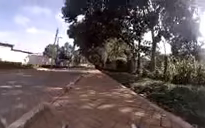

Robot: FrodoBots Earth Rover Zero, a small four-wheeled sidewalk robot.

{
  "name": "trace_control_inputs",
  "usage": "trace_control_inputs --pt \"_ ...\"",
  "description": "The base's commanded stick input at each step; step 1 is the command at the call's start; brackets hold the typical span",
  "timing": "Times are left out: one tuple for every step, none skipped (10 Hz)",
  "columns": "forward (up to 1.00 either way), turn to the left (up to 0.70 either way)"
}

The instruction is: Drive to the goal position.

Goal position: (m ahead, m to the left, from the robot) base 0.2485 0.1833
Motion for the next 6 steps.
trace_control_inputs --pt "0.7 0.0" --pt "0.7 0.0" --pt "0.7 0.0" --pt "0.7 0.0" --pt "0.7 0.0" --pt "0.7 0.0"
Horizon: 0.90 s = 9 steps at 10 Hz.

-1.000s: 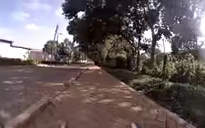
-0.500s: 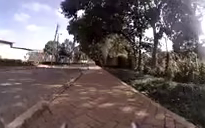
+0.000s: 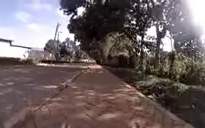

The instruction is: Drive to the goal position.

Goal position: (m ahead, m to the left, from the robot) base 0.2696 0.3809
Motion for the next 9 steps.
trace_control_inputs --pt "0.7 0.0" --pt "0.7 0.0" --pt "0.7 0.0" --pt "0.7 0.0" --pt "0.7 0.0" --pt "0.7 0.0" --pt "0.7 0.0" --pt "0.0 0.0" --pt "0.0 0.0"
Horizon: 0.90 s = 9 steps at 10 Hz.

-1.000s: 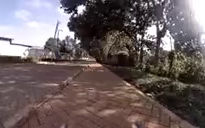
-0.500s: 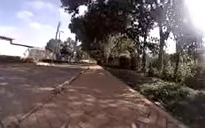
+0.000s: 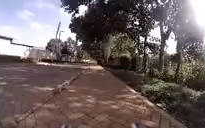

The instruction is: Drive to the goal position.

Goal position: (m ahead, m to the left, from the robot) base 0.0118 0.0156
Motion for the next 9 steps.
trace_control_inputs --pt "0.0 0.0" --pt "0.0 0.0" --pt "0.14 0.0" --pt "0.34 0.0" --pt "0.5 0.0" --pt "0.65 0.0" --pt "0.7 0.0" --pt "0.7 0.0" --pt "0.7 0.0"
